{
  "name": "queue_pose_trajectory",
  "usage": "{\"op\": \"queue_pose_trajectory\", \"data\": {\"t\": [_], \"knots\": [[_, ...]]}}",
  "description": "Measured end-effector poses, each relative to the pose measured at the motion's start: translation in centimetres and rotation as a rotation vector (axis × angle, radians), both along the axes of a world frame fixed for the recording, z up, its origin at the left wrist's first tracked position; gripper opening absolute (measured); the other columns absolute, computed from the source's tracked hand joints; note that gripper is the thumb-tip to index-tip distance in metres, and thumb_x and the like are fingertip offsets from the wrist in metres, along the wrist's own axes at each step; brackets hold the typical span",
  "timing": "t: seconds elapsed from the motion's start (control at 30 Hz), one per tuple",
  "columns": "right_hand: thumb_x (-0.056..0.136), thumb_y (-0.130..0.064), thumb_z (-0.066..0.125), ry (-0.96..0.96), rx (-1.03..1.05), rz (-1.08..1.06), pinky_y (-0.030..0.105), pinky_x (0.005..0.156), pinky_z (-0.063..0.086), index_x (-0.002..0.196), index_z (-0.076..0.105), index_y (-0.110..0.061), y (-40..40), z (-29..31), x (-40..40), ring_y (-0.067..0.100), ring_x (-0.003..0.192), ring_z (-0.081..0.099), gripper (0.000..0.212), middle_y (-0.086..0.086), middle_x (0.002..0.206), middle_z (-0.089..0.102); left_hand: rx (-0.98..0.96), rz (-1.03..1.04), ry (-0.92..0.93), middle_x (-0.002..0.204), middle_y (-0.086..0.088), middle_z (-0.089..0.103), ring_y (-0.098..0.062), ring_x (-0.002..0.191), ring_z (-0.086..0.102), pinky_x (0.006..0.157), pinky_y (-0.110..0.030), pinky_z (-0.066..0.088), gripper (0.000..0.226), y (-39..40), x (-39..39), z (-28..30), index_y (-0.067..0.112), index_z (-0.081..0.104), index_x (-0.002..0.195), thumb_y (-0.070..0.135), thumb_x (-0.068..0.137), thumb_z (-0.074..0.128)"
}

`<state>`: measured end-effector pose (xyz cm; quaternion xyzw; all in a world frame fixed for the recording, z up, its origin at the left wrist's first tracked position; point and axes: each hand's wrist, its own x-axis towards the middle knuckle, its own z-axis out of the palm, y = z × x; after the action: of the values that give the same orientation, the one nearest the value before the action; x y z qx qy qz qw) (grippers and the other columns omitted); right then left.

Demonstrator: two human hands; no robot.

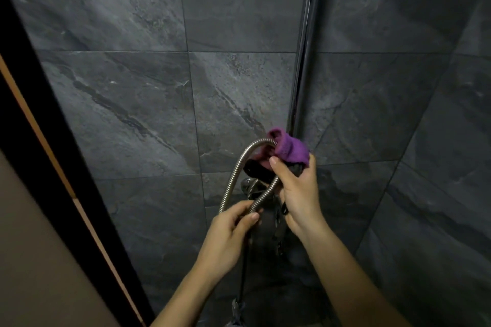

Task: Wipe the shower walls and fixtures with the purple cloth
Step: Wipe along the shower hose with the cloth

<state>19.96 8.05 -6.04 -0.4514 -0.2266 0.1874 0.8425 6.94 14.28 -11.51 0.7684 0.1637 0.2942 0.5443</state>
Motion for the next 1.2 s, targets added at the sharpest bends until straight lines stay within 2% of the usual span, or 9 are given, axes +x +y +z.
{"op": "queue_pose_trajectory", "data": {"t": [0.13,0.33,0.53,0.6,0.7,0.87,1.03,1.13,1.2], "knots": [[0.081,-0.013,0.073,0.057,-0.045,0.011,0.054,0.091,0.054,0.125,0.049,-0.019,-0.3,-1.7,0.4,0.027,0.103,0.069,0.051,0.011,0.118,0.068,0.034,0.013,0.005,0.085,0.01,0.071,-0.007,0.084,0.067,0.079,-0.039,0.054,0.019,0.1,0.2,1.0,0.036,0.069,0.103,0.033,0.09,0.055],[0.056,-0.052,0.09,0.238,-0.003,0.024,0.058,0.095,0.05,0.144,0.036,-0.027,-0.5,-5.1,0.0,0.034,0.115,0.063,0.106,0.014,0.133,0.06,0.001,-0.002,-0.047,0.078,0.007,0.069,-0.008,0.074,0.065,0.066,-0.021,0.049,0.017,0.4,0.4,2.2,0.024,0.069,0.102,0.016,0.098,0.056],[0.055,-0.05,0.088,0.102,-0.25,0.003,0.055,0.093,0.053,0.128,0.047,-0.032,-1.8,-10.9,-2.7,0.028,0.111,0.065,0.085,0.007,0.126,0.062,-0.269,0.107,-0.173,0.069,0.004,0.068,-0.011,0.061,0.063,0.045,-0.015,0.041,0.018,1.2,2.0,5.9,0.015,0.066,0.088,0.014,0.099,0.052],[0.053,-0.056,0.082,-0.042,-0.401,-0.024,0.03,0.095,0.05,0.121,0.047,-0.033,-2.2,-12.2,-3.7,0.012,0.107,0.063,0.08,0.002,0.119,0.063,-0.275,0.12,-0.198,0.072,0.005,0.069,-0.01,0.06,0.064,0.043,-0.015,0.039,0.017,1.4,2.7,7.2,0.015,0.065,0.088,0.017,0.099,0.052],[0.048,-0.049,0.08,-0.112,-0.461,-0.026,0.011,0.08,0.045,0.115,0.05,-0.024,-2.1,-13.6,-4.8,0.002,0.097,0.062,0.077,0.002,0.112,0.064,-0.275,0.133,-0.21,0.077,0.004,0.072,-0.008,0.059,0.067,0.039,-0.015,0.037,0.018,1.5,3.8,9.5,0.013,0.065,0.087,0.019,0.099,0.054],[0.052,-0.041,0.083,-0.165,-0.453,-0.098,0.011,0.079,0.045,0.112,0.054,-0.023,-1.4,-13.0,-4.8,0.002,0.092,0.061,0.069,-0.001,0.104,0.066,-0.271,0.143,-0.211,0.078,0.005,0.075,-0.01,0.064,0.07,0.04,-0.014,0.037,0.017,1.7,5.2,11.7,0.006,0.065,0.092,0.02,0.097,0.059],[0.074,0.001,0.079,-0.084,-0.364,-0.21,0.008,0.075,0.046,0.112,0.054,-0.025,-1.4,-11.2,-3.0,0.003,0.091,0.063,0.052,0.0,0.107,0.065,-0.311,0.182,-0.233,0.087,0.003,0.072,-0.012,0.081,0.071,0.045,-0.011,0.039,0.018,3.3,4.4,11.4,0.01,0.068,0.098,0.026,0.096,0.06],[0.078,0.003,0.075,-0.007,-0.261,-0.247,0.009,0.073,0.048,0.114,0.054,-0.027,-1.2,-9.6,-2.0,-0.007,0.087,0.063,0.051,0.0,0.109,0.065,-0.367,0.227,-0.235,0.094,0.002,0.07,-0.019,0.094,0.071,0.047,-0.012,0.041,0.011,5.2,3.3,9.6,0.017,0.064,0.097,0.027,0.096,0.059],[0.078,0.0,0.076,0.007,-0.221,-0.232,0.016,0.078,0.05,0.115,0.055,-0.031,-0.9,-8.5,-1.4,0.002,0.098,0.065,0.052,0.002,0.113,0.066,-0.424,0.239,-0.218,0.103,0.0,0.07,-0.019,0.097,0.072,0.05,-0.013,0.043,0.01,6.0,2.4,8.0,0.017,0.061,0.1,0.026,0.097,0.058]]}}
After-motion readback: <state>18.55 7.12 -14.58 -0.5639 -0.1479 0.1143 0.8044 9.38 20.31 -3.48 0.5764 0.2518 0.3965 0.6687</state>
